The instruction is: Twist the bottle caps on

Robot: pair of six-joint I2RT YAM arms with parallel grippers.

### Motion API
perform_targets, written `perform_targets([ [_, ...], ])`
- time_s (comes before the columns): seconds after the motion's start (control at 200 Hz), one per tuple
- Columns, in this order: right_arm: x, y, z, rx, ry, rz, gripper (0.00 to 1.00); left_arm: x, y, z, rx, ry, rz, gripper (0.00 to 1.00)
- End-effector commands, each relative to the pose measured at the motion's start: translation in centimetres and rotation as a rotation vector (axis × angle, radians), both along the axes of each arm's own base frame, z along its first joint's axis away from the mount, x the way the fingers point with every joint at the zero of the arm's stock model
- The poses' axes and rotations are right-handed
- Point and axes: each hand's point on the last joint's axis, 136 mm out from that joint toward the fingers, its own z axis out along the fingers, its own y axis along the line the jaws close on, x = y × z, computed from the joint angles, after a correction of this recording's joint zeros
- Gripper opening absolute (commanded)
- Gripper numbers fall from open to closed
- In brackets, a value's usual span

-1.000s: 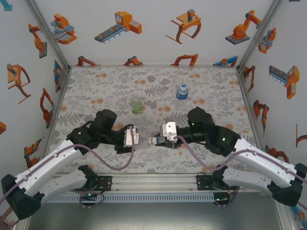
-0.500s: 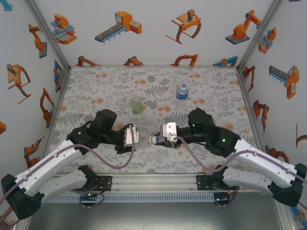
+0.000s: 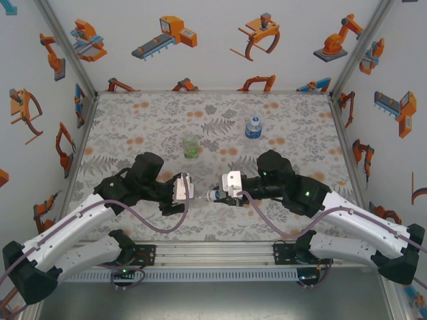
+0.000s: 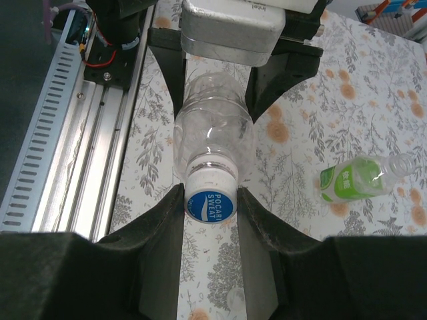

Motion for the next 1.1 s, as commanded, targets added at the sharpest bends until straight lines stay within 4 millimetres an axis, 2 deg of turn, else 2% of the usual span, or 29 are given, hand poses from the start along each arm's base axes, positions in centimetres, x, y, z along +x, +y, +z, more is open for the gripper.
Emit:
perform_targets([
  [0.0,0.3,0.4,1.1,0.011,-0.044,-0.008,0.0,-0.6,-0.8,2.0,-0.064,0.012,-0.038,0.0],
  [0.34,0.6,0.7,0.7,-0.007,-0.037,-0.024,0.0,-0.7,-0.9,2.0,-0.059,0.034,-0.043,0.0],
  [0.551,2.0,0.9,0.3,-0.018,0.18,-0.172,0.0,-0.8,-0.8,2.1,-0.062,0.023,-0.043,0.0],
  [0.761,5.6,-0.3,-1.1,0.026,0.643,-0.583,0.0,-0.5,-0.8,2.0,-0.055,0.011,-0.033,0.0],
  [0.886,6.2,-0.8,-2.8,0.08,0.976,-0.758,0.0,-0.5,-0.7,2.2,-0.058,0.005,-0.034,0.0],
  [1.091,6.8,-1.8,-4.5,0.242,1.46,-0.967,0.0,-0.5,-0.8,2.5,-0.072,-0.005,-0.039,0.0],
])
